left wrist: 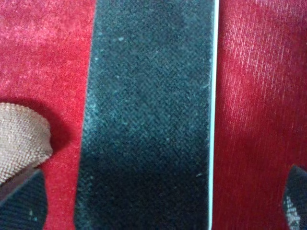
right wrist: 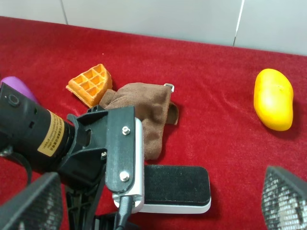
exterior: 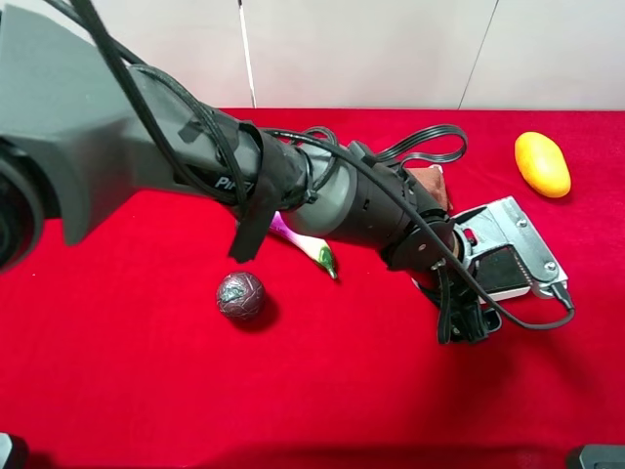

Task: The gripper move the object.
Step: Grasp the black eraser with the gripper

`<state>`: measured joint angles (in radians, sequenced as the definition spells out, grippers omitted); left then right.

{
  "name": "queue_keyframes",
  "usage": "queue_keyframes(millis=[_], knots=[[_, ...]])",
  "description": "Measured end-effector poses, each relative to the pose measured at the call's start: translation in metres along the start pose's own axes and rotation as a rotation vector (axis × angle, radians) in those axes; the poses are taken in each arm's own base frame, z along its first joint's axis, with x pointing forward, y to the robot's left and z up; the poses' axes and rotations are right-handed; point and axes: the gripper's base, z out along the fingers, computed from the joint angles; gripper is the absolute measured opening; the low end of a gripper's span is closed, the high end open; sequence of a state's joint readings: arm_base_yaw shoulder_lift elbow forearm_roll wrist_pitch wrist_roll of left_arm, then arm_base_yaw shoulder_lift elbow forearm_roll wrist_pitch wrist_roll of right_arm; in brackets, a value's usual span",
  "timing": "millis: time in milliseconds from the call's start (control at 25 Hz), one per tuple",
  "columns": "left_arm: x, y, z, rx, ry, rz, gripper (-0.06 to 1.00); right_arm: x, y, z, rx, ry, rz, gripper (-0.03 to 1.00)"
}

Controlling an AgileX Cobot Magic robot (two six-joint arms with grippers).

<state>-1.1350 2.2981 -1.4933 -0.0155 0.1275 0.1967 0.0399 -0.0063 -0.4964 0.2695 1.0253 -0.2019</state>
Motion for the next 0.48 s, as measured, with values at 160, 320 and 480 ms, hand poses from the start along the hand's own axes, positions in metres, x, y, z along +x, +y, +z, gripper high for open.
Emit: queue_keyframes(millis=[160,320,480], knots=[[0.0061,-0.0011,0.0061,0.003,0.018,-0.003,0.98,0.0,0.0,0.0,0.0,0.0,0.0,0.63],[0.0076,-0.0014,0.0075,0.004,0.022,-0.004,0.98,0.0,0.0,0.0,0.0,0.0,0.0,0.63],[0.0086,-0.0016,0.0084,0.005,0.025,-0.01,0.98,0.0,0.0001,0.0,-0.001,0.0,0.001,0.63]])
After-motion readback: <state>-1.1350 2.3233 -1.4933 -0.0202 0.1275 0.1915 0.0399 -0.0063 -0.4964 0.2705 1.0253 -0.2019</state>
